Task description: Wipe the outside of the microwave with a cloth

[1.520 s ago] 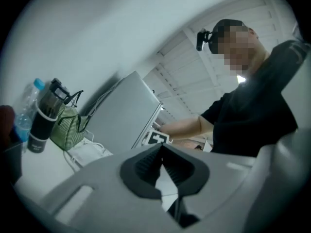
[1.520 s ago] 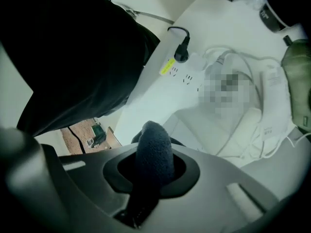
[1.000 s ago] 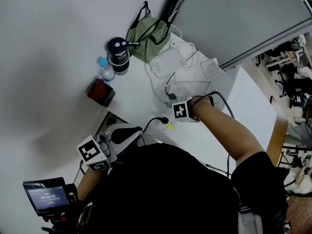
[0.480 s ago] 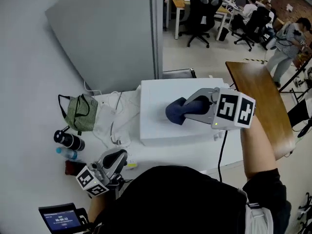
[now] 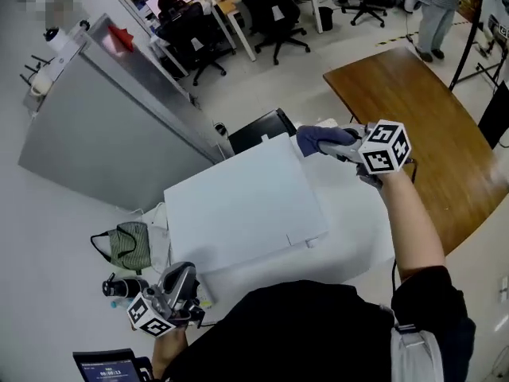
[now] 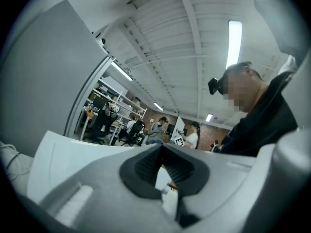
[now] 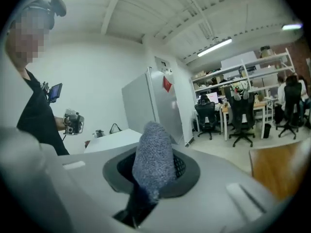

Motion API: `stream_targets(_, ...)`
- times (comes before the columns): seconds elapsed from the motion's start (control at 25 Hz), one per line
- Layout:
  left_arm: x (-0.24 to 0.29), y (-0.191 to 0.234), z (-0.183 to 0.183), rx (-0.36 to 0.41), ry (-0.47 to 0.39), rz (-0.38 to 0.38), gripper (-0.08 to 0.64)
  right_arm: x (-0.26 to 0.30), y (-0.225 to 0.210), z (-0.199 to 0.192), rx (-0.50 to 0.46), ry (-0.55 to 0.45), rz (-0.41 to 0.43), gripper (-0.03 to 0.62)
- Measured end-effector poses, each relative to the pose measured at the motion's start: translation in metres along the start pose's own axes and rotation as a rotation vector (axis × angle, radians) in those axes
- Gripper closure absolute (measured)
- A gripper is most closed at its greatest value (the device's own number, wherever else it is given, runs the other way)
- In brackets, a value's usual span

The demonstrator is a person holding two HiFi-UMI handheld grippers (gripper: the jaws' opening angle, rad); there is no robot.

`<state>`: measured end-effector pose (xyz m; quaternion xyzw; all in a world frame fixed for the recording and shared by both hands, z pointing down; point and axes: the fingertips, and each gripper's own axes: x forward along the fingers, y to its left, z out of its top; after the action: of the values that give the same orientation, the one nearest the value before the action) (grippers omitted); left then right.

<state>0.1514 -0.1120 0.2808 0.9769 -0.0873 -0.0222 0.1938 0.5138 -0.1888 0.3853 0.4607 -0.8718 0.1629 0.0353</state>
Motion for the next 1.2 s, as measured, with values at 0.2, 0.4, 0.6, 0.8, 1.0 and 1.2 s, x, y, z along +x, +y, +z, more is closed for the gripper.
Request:
stream_targets(0.2,0.048,-0.012,-0.007,-0.002,0.061,0.03,0.557,0.041,-0.023,-0.035,0.131,-0.117,0.184,0.535)
stream_targets(0.4,0.055,0.0,-0.02,-0.012,0.107,0.105,0.557,0.062,-0.047,-0.05,0.244,-0.199,0.29,0.535)
stream_targets(0.6,0.07,-0.003,-0.017,-0.044,0.155,0.16,0.557,0.091,-0.067,-0.112,0.345,-0.096,0.289,0.537)
stream_targets(0.8,0.068,0.01,-0.032,-0.048,0.16,0.154,0.557,0.125,-0.097,-0.208,0.312,0.195,0.196,0.538)
stream_targets(1.0,0.072,0.012,-0.039,-0.056,0.178,0.16,0.557,0.143,-0.119,-0.271,0.168,0.505,0.096,0.543)
stream_targets(1.2,0.078,0.004,-0.038,-0.041,0.173,0.153,0.557,0.146,-0.128,-0.293,0.069,0.665,0.046,0.543)
